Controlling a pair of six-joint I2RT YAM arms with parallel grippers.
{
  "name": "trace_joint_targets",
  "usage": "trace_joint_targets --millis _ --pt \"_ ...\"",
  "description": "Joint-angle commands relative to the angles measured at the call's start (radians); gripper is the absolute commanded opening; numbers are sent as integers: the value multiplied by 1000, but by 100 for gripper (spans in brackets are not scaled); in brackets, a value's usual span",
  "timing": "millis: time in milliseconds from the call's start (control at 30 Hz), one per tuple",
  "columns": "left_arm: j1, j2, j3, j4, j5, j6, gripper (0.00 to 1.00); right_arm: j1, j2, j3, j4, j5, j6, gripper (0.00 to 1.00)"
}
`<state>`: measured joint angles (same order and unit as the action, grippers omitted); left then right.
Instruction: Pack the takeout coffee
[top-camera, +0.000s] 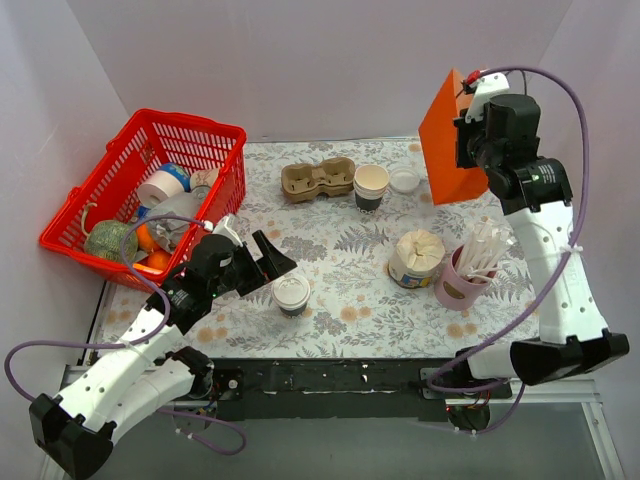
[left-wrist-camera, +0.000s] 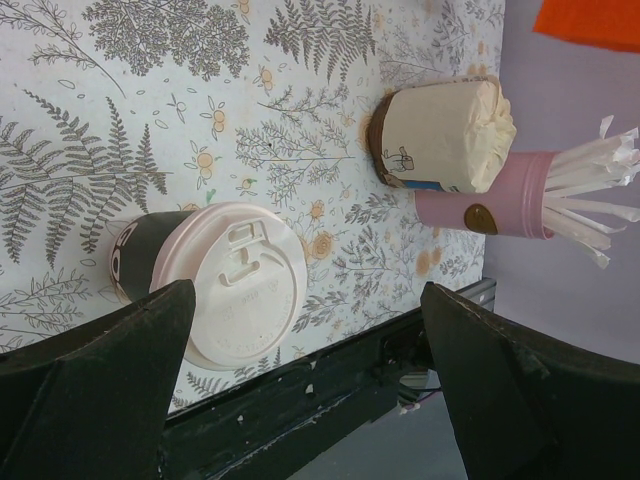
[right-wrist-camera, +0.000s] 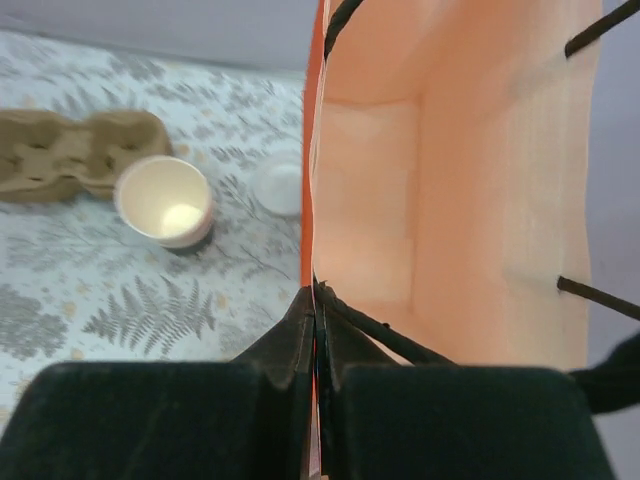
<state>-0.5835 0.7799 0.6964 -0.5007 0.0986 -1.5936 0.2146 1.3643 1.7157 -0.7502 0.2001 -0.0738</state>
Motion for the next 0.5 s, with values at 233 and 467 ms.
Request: trace_joint_targets --millis 233,467 --pt "5 -21 -5 -24 -16 -2 98 382 -123 46 22 -48 68 1" --pt "4 -50 5 -48 -42 -6 98 637 -80 -8 -35 76 149 1"
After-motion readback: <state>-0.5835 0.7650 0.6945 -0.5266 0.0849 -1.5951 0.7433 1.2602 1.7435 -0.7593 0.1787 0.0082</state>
